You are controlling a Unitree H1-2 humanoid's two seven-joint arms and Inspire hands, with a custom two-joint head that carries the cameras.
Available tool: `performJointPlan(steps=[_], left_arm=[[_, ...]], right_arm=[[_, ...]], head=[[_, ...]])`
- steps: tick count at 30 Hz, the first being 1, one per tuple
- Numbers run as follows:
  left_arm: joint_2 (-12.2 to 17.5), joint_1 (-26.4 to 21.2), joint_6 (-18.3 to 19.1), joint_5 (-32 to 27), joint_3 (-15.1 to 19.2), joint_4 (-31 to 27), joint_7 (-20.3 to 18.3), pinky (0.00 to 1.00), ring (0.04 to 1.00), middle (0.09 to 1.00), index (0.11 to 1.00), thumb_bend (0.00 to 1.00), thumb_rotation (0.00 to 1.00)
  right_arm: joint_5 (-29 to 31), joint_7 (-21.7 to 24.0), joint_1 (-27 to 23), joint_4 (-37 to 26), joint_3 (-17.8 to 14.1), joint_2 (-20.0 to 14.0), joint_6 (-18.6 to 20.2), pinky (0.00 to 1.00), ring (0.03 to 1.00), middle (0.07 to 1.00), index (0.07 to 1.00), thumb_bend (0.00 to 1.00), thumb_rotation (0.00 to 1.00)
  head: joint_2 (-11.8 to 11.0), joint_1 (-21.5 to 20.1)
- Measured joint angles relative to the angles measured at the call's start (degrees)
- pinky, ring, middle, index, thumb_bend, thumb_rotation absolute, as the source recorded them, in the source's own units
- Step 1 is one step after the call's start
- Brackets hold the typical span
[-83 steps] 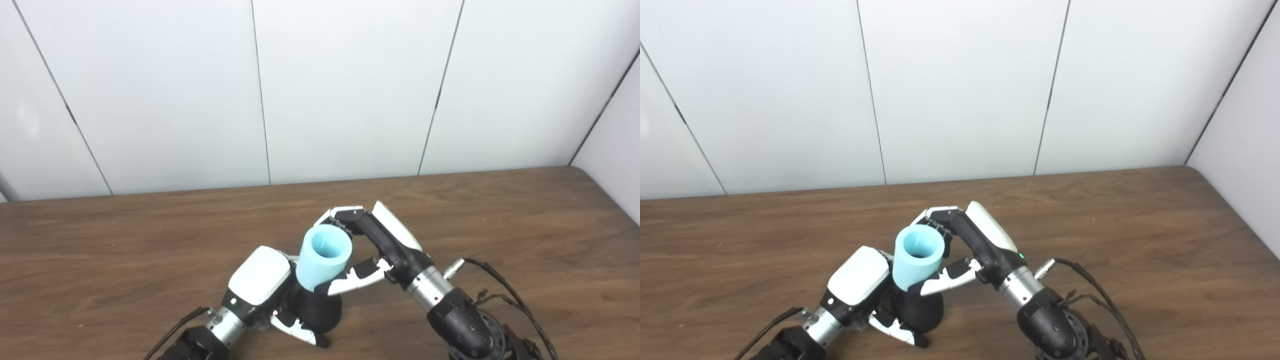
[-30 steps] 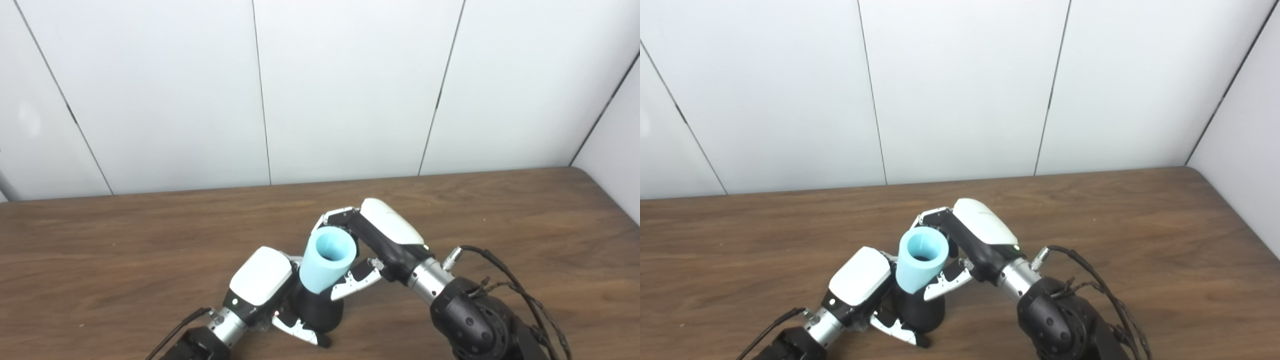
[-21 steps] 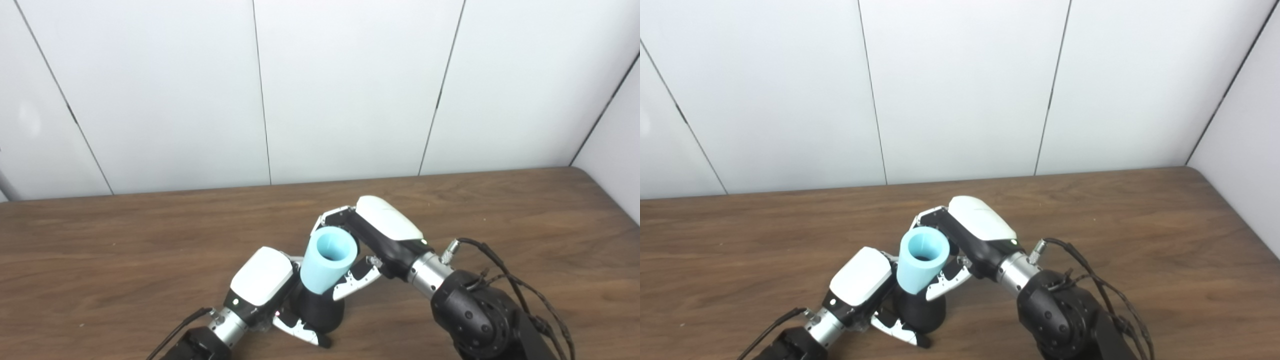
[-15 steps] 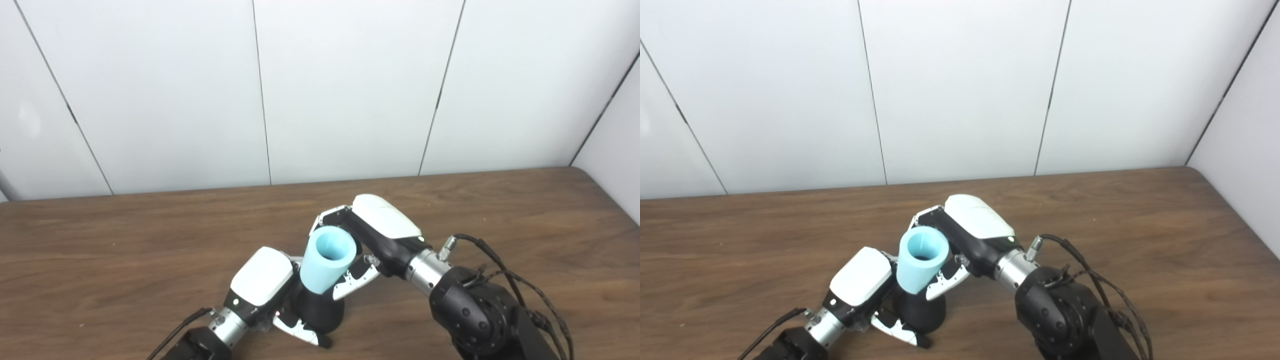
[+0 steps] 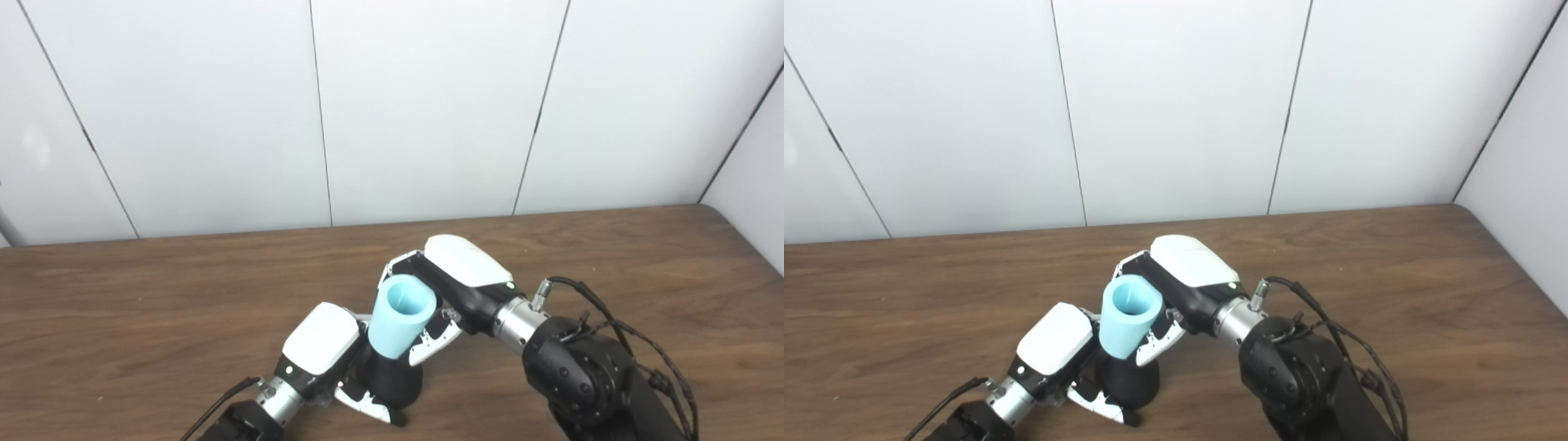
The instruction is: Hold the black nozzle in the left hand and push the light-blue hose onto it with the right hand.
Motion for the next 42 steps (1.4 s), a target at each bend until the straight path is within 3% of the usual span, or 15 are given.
performJointPlan(steps=[2,4,10,21,22,29,35,40,42], left_arm=[[0.02,0.0,0.01,0.0,-0.02,0.0,0.09,0.13,0.184,0.471,0.479,0.53,0.0],[0.02,0.0,0.02,0.0,-0.05,0.02,0.11,0.13,0.186,0.471,0.479,0.53,0.0],[0.0,-0.01,0.01,-0.01,-0.1,0.01,0.08,0.14,0.194,0.471,0.479,0.53,0.0],[0.01,-0.02,0.04,0.0,-0.18,0.0,0.07,0.13,0.19,0.471,0.479,0.53,0.0],[0.01,-0.02,0.06,0.0,-0.18,0.0,0.07,0.14,0.192,0.471,0.479,0.53,0.0],[0.0,-0.06,0.11,0.02,-0.26,0.0,0.13,0.14,0.201,0.471,0.48,0.53,0.0],[0.0,-0.08,0.09,0.01,-0.29,0.03,0.13,0.13,0.181,0.471,0.479,0.53,0.0],[-0.01,-0.1,0.17,0.01,-0.35,0.03,0.11,0.13,0.183,0.471,0.479,0.53,0.0],[-0.02,-0.12,0.18,0.01,-0.35,0.04,0.09,0.13,0.183,0.471,0.479,0.53,0.0]], right_arm=[[0.58,-0.46,0.8,0.01,-0.71,0.04,0.01,0.53,0.66,0.729,0.802,1.0,0.37],[1.01,-0.5,1.01,0.0,-1.17,0.13,0.07,0.56,0.689,0.762,0.841,1.0,0.39],[2.91,-0.29,2.01,0.0,-3.17,1.8,0.16,0.6,0.748,0.833,0.955,1.0,0.39],[4.11,1.04,2.09,-0.04,-4.26,2.2,0.15,0.64,0.795,0.87,0.996,1.0,0.36],[4.37,0.95,2.12,-0.04,-4.3,2.19,0.12,0.68,0.834,0.9,0.999,1.0,0.37],[9.21,-3.8,4.58,0.29,-5.99,4.03,-0.41,0.78,0.943,0.989,1.0,1.0,0.42],[17.71,-11.94,6.95,4.01,-8.84,6.6,-8.68,0.96,1.0,1.0,1.0,1.0,0.46],[23.68,-17.27,7.09,5.1,-10.76,8.62,-14.97,0.96,1.0,1.0,1.0,1.0,0.47],[25.4,-18.49,7.14,5.87,-11.25,9.34,-15.67,0.96,1.0,1.0,1.0,1.0,0.47]], head=[[0.0,-0.09],[0.0,-0.09],[0.0,0.0],[-0.09,0.0],[-0.09,0.09],[-0.26,0.09],[-0.44,0.18],[-0.53,0.26],[-0.7,0.18]])
